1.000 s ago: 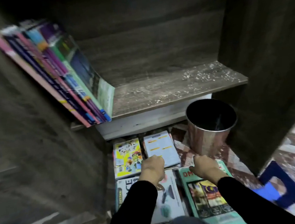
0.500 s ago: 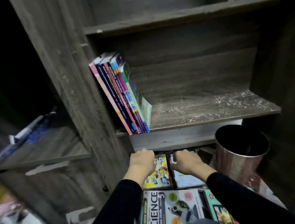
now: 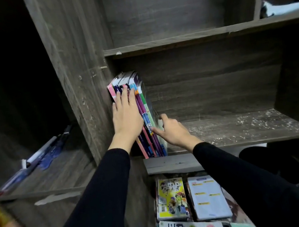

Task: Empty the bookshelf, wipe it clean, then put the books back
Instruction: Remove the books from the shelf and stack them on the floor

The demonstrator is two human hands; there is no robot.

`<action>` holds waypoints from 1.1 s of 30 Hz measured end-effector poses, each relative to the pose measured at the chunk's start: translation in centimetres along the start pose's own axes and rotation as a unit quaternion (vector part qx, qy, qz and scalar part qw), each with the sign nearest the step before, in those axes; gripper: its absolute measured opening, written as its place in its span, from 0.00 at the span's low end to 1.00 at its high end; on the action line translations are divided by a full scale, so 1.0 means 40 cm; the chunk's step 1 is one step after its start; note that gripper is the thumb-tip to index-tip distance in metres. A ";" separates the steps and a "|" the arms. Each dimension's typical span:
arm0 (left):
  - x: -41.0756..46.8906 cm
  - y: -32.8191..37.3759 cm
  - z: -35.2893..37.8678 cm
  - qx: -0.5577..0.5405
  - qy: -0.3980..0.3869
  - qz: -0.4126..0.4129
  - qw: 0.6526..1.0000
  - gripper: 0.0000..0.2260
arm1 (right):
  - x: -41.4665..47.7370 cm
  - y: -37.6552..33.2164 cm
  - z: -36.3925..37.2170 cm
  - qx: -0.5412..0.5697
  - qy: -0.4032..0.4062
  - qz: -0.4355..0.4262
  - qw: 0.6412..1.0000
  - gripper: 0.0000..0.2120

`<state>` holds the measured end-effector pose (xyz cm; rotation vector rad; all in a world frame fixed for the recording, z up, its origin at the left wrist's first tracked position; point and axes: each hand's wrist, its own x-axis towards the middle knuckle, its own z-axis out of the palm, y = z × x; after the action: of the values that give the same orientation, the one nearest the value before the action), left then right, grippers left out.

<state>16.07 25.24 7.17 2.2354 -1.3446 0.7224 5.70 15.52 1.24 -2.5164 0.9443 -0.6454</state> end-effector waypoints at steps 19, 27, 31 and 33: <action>0.088 -0.045 0.028 -0.022 0.111 -0.015 0.994 0.29 | 0.107 -0.005 0.044 0.048 0.050 -0.065 0.995 0.27; 0.089 -0.051 0.022 -0.120 0.103 -0.014 0.987 0.22 | 0.074 -0.026 0.029 0.091 0.059 -0.044 0.993 0.20; 0.056 -0.042 0.010 -0.319 0.060 -0.044 0.945 0.24 | 0.011 -0.019 0.033 0.081 0.078 -0.093 0.989 0.23; 0.000 -0.025 0.033 -0.419 0.061 -0.094 0.901 0.28 | -0.013 -0.005 0.037 0.094 0.077 -0.100 0.987 0.25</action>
<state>17.26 24.90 6.07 1.5526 -1.0651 0.1413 6.26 16.29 -0.02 -2.4367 0.6482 -0.9571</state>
